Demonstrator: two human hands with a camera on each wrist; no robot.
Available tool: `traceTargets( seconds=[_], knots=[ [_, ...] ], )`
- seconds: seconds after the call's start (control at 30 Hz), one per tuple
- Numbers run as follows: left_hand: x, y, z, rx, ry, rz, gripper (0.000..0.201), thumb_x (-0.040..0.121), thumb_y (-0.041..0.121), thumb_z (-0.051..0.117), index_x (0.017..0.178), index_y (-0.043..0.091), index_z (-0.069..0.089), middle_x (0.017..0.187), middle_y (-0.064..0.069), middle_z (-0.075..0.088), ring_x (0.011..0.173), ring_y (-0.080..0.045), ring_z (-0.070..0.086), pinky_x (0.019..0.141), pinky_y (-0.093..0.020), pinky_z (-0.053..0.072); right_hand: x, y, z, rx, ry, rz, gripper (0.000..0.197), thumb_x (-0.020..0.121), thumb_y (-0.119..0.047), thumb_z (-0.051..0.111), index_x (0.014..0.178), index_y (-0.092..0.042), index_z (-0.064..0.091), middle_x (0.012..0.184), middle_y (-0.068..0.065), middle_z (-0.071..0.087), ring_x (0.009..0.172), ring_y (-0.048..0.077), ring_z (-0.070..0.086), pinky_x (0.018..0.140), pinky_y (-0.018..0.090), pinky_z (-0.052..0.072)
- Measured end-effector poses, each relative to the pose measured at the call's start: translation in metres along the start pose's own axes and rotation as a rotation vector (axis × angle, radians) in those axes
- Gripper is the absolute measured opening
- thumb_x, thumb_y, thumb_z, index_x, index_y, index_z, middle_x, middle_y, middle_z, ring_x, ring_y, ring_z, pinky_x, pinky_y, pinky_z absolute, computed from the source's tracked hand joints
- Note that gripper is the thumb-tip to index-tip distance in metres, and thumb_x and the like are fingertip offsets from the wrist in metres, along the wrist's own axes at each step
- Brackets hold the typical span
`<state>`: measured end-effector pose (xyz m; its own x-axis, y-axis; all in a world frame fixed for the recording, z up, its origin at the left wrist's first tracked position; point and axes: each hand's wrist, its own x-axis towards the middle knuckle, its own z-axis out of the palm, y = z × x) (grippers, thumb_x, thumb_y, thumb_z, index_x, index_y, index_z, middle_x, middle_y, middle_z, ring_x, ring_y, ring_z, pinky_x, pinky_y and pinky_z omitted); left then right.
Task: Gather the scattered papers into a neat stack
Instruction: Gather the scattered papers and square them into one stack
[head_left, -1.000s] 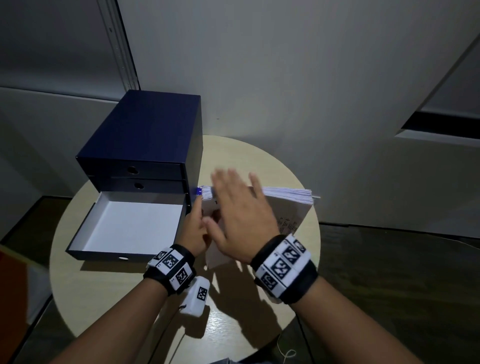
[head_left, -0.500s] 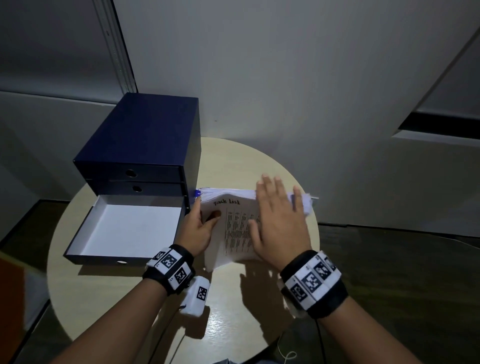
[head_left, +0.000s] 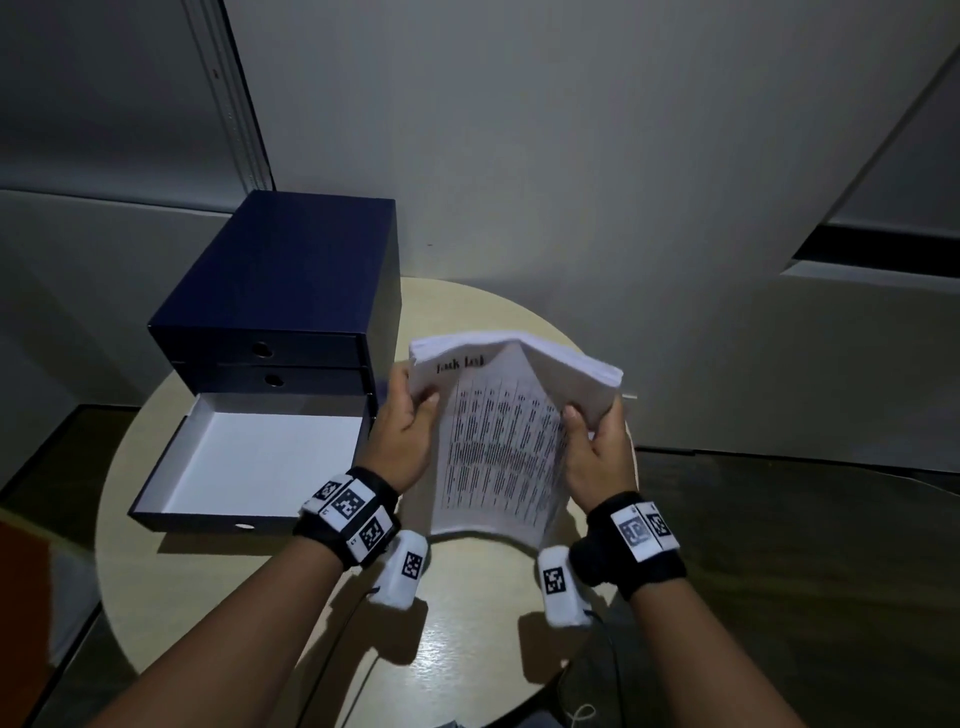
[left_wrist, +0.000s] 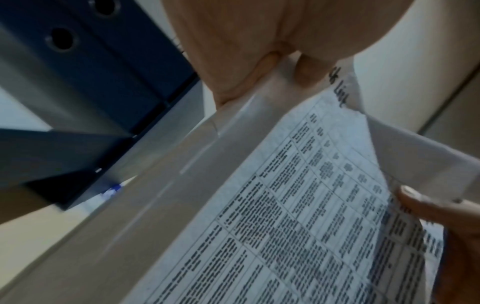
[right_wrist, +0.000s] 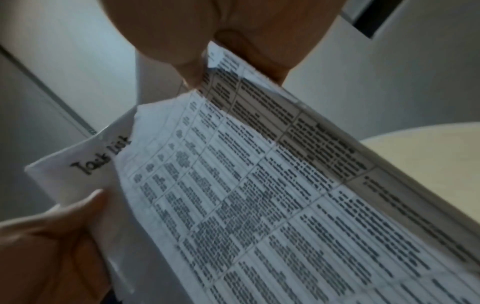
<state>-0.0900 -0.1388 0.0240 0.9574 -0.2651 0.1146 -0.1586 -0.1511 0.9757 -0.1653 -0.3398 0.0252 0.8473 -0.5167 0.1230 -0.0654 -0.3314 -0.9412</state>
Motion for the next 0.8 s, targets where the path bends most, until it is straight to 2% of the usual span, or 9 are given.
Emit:
traceTargets(
  seconds=[0.1, 0.2, 0.27, 0.33, 0.43, 0.53, 0.6, 0.63, 0.8],
  knots=[
    [-0.001, 0.013, 0.005, -0.029, 0.086, 0.114, 0.028, 0.102, 0.008, 0.044, 0.106, 0.035, 0.038, 0.096, 0.014, 0.060, 0.081, 0.011, 0.063, 0.068, -0.014, 0.052, 0.001, -0.016, -0.001, 0.051, 0.054, -0.075, 0.032, 0.097, -0.013, 0.051, 0.119, -0.033, 0.039, 0.099, -0.019, 0.060, 0.086, -0.009, 0.061, 0.076, 0.022, 0.054],
    [-0.014, -0.006, 0.012, -0.020, 0.137, 0.062, 0.020, 0.100, 0.017, 0.044, 0.115, 0.027, 0.035, 0.099, 0.014, 0.059, 0.082, 0.012, 0.061, 0.068, -0.015, 0.050, -0.012, 0.000, 0.004, -0.009, 0.033, -0.037, 0.034, 0.098, -0.009, 0.048, 0.126, -0.023, 0.035, 0.090, -0.010, 0.061, 0.077, 0.004, 0.063, 0.061, 0.016, 0.048],
    [-0.027, -0.025, 0.014, 0.030, 0.070, -0.057, 0.019, 0.103, 0.011, 0.041, 0.116, 0.022, 0.032, 0.099, 0.014, 0.058, 0.087, 0.004, 0.061, 0.069, -0.017, 0.046, -0.025, 0.024, 0.009, -0.047, -0.044, 0.079, 0.038, 0.099, -0.008, 0.047, 0.132, -0.019, 0.034, 0.099, -0.003, 0.060, 0.096, 0.021, 0.064, 0.069, 0.015, 0.045],
    [-0.034, -0.032, 0.014, 0.018, 0.026, -0.124, 0.026, 0.102, 0.006, 0.042, 0.119, 0.023, 0.031, 0.100, 0.014, 0.060, 0.088, 0.000, 0.064, 0.065, -0.011, 0.048, -0.031, 0.038, 0.009, -0.019, -0.072, 0.172, 0.036, 0.098, -0.010, 0.049, 0.131, -0.020, 0.038, 0.103, -0.006, 0.060, 0.108, 0.024, 0.061, 0.071, 0.009, 0.043],
    [-0.026, -0.025, 0.011, -0.048, 0.066, -0.077, 0.031, 0.100, 0.021, 0.051, 0.127, 0.019, 0.038, 0.106, 0.012, 0.063, 0.090, 0.012, 0.064, 0.075, -0.012, 0.051, -0.024, 0.028, 0.001, 0.029, -0.028, 0.132, 0.047, 0.094, -0.016, 0.059, 0.136, -0.019, 0.036, 0.107, -0.008, 0.058, 0.098, 0.008, 0.061, 0.074, 0.013, 0.045],
    [-0.010, -0.005, 0.011, -0.075, 0.141, 0.045, 0.044, 0.089, 0.051, 0.052, 0.118, 0.020, 0.047, 0.107, 0.008, 0.062, 0.100, -0.009, 0.062, 0.086, -0.029, 0.051, -0.009, 0.003, -0.001, 0.096, 0.098, 0.010, 0.041, 0.090, -0.034, 0.064, 0.125, -0.024, 0.045, 0.105, -0.012, 0.059, 0.096, 0.004, 0.061, 0.079, 0.026, 0.054],
    [0.003, 0.008, 0.014, -0.111, 0.229, 0.100, 0.033, 0.091, 0.049, 0.049, 0.105, 0.019, 0.052, 0.097, 0.010, 0.058, 0.091, -0.009, 0.057, 0.084, -0.028, 0.047, 0.002, -0.008, 0.003, 0.147, 0.186, -0.007, 0.029, 0.086, -0.050, 0.060, 0.107, -0.032, 0.053, 0.104, -0.009, 0.061, 0.098, 0.016, 0.062, 0.084, 0.042, 0.055],
    [0.009, 0.013, 0.016, -0.136, 0.276, 0.089, 0.030, 0.094, 0.045, 0.048, 0.100, 0.017, 0.053, 0.093, 0.011, 0.057, 0.088, -0.009, 0.055, 0.082, -0.026, 0.045, 0.007, -0.013, 0.005, 0.161, 0.217, 0.011, 0.026, 0.086, -0.055, 0.057, 0.098, -0.033, 0.055, 0.100, -0.007, 0.062, 0.096, 0.018, 0.062, 0.084, 0.042, 0.053],
    [0.030, 0.011, 0.018, -0.130, 0.384, 0.031, 0.014, 0.095, 0.025, 0.050, 0.087, 0.017, 0.057, 0.081, 0.013, 0.058, 0.079, -0.006, 0.053, 0.077, -0.026, 0.041, 0.022, -0.022, 0.009, 0.160, 0.303, 0.103, 0.021, 0.096, -0.037, 0.052, 0.084, -0.019, 0.054, 0.077, -0.002, 0.057, 0.070, 0.018, 0.052, 0.062, 0.027, 0.041]
  ],
)
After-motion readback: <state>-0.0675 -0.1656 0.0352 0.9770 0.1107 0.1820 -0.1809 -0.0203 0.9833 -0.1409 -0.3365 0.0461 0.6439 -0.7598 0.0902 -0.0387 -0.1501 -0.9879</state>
